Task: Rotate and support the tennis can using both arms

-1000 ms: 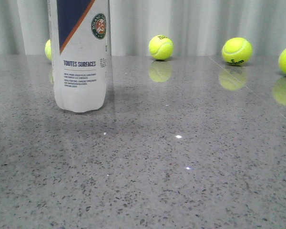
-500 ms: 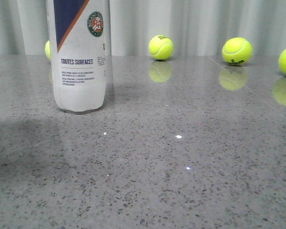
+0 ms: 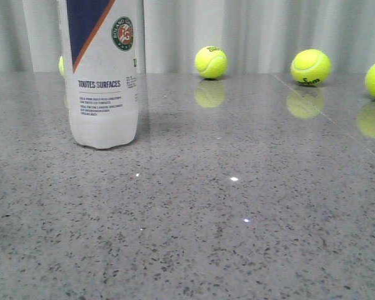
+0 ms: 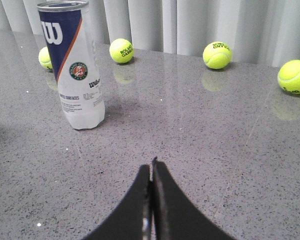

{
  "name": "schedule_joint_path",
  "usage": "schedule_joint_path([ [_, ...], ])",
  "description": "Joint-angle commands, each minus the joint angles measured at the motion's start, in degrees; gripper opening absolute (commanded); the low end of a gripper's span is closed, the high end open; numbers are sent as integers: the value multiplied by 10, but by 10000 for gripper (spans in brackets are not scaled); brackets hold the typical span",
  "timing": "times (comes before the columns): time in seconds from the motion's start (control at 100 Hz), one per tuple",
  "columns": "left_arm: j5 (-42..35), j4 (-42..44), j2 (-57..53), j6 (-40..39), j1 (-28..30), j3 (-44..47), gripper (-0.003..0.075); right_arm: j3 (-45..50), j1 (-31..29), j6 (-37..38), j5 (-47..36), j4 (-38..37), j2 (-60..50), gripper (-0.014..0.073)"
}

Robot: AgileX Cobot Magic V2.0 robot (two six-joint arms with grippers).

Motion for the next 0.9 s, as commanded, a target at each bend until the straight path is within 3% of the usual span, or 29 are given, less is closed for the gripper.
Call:
schedule_joint_path([
  [0.0, -64, -1, -17, -8, 41, 2, -19, -12, -3, -1, -41, -3, 6, -70],
  [0.13, -81, 0, -41, -8, 87, 23, -19, -12, -3, -1, -41, -3, 6, -70],
  [0.42, -114, 11, -145, -7, 123, 117, -19, -12, -3, -1, -41, -3, 6, -70],
  [0.64, -119, 11, -264, 12, 188, 210, -19, -12, -3, -1, -41, -3, 6, -70],
  [0.89, -141, -11, -393, 12, 220, 323, -19, -12, -3, -1, -41, -3, 6, -70],
])
